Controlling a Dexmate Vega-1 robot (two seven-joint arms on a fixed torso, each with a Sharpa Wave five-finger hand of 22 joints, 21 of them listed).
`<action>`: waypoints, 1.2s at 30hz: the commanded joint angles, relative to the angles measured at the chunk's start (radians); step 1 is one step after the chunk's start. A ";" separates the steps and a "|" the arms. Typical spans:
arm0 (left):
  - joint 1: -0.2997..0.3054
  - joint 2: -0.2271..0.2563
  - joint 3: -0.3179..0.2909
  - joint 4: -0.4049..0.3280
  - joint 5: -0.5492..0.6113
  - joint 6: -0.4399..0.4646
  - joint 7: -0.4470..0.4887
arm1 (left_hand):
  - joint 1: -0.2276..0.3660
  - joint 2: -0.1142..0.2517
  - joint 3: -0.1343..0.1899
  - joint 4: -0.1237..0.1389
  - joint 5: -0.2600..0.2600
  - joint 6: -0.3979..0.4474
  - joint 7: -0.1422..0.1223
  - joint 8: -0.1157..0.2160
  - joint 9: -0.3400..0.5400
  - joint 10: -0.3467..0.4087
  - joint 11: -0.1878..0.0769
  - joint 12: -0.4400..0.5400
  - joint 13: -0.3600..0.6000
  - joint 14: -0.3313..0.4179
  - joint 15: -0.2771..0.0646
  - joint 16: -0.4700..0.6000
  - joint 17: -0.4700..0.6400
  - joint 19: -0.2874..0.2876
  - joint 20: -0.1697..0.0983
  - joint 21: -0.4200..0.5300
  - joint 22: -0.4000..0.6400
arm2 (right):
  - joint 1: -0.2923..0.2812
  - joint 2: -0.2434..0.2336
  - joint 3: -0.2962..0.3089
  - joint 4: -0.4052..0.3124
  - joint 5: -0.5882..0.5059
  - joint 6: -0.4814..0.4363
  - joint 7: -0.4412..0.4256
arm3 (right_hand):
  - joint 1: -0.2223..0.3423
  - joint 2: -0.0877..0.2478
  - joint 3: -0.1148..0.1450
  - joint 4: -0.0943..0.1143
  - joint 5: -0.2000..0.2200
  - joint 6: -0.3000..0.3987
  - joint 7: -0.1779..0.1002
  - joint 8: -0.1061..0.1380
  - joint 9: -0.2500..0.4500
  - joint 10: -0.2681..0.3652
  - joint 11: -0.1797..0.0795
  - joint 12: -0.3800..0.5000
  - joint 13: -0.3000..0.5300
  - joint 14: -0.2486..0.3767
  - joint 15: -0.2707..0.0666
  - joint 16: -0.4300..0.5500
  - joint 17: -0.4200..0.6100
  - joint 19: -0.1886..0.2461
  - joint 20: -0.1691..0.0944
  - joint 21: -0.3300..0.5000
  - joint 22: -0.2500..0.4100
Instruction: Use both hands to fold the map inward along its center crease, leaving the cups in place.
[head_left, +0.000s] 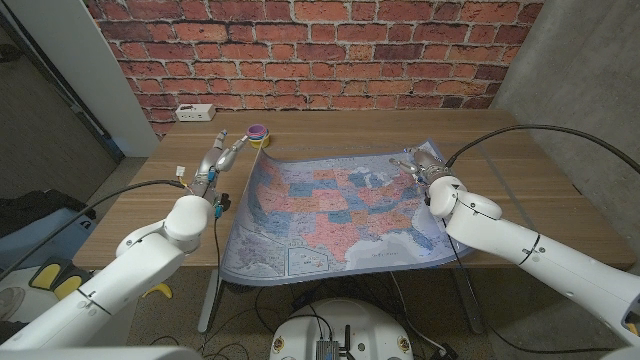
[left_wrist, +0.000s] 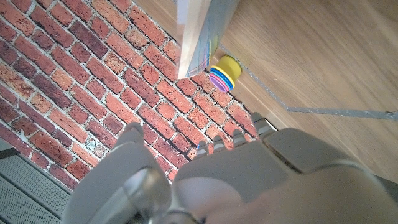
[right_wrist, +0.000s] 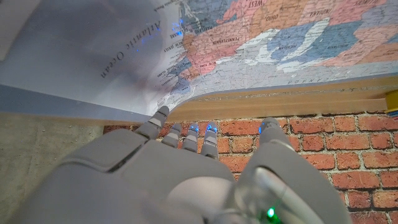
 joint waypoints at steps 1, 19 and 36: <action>0.011 -0.014 0.004 -0.116 0.023 0.236 0.077 | 0.012 -0.013 0.001 -0.017 -0.001 -0.101 0.012 0.004 0.004 -0.079 0.015 0.001 0.005 -0.053 0.018 0.003 0.004 -0.093 0.025 -0.002 0.004 | 0.032 -0.011 -0.052 -0.001 -0.009 -0.071 0.037 | 0.004 -0.006 -0.002 -0.005 -0.002 -0.012 -0.002 -0.002 0.003 -0.012 -0.003 -0.001 0.005 -0.011 -0.014 -0.002 0.003 -0.005 0.003 0.001 0.002; -0.187 -0.016 0.126 -0.192 -0.063 0.669 0.042 | 0.085 -0.037 0.004 -0.074 0.008 -0.187 0.076 0.007 0.006 -0.141 0.078 0.001 0.010 -0.034 0.079 0.008 0.005 -0.049 0.047 -0.012 0.004 | 0.073 -0.039 -0.109 -0.006 -0.031 -0.117 0.078 | 0.009 -0.007 -0.002 -0.011 -0.002 -0.023 -0.002 -0.001 0.004 -0.024 -0.005 -0.001 0.005 -0.023 -0.017 -0.003 0.002 -0.014 0.002 0.000 0.002; -0.318 0.017 0.268 -0.221 -0.064 0.748 -0.017 | 0.158 -0.024 0.019 -0.099 0.013 -0.208 0.124 0.018 0.006 -0.142 0.150 0.012 0.010 -0.001 0.125 0.010 0.004 0.006 0.048 -0.014 0.006 | 0.121 -0.037 -0.167 0.020 -0.058 -0.162 0.127 | 0.022 -0.013 -0.001 -0.024 -0.002 -0.022 -0.004 0.005 0.004 -0.033 -0.009 0.002 0.005 -0.050 -0.019 -0.004 0.002 -0.078 0.018 -0.014 0.002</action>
